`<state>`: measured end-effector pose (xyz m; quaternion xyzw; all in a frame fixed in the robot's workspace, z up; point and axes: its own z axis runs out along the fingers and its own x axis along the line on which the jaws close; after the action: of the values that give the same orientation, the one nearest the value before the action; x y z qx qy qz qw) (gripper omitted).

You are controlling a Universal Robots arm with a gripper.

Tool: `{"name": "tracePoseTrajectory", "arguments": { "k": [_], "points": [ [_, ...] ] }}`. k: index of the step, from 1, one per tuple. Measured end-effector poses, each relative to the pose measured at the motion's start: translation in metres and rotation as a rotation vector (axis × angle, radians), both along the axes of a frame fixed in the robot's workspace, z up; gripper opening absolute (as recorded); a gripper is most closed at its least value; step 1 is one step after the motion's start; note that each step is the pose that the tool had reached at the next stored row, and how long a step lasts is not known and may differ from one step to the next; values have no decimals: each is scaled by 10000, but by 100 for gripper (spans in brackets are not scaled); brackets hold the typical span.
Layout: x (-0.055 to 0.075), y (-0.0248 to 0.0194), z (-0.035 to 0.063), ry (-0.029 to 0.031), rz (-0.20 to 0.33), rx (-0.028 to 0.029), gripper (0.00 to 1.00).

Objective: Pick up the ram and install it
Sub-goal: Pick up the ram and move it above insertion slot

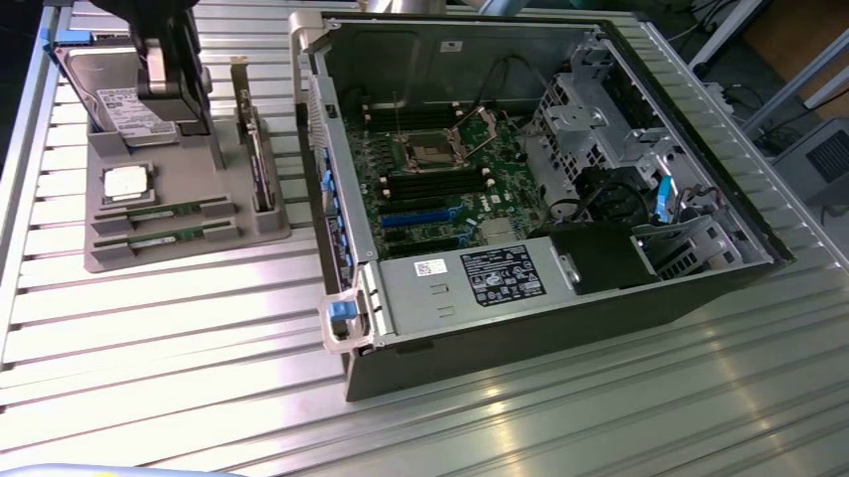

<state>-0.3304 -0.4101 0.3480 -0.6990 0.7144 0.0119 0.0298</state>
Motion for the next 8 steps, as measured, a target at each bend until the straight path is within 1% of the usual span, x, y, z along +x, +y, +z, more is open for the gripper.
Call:
{"name": "tracePoseTrajectory", "arguments": {
  "k": [8],
  "points": [
    [-2,0,-41,-1,0,1,36]
  ]
}}
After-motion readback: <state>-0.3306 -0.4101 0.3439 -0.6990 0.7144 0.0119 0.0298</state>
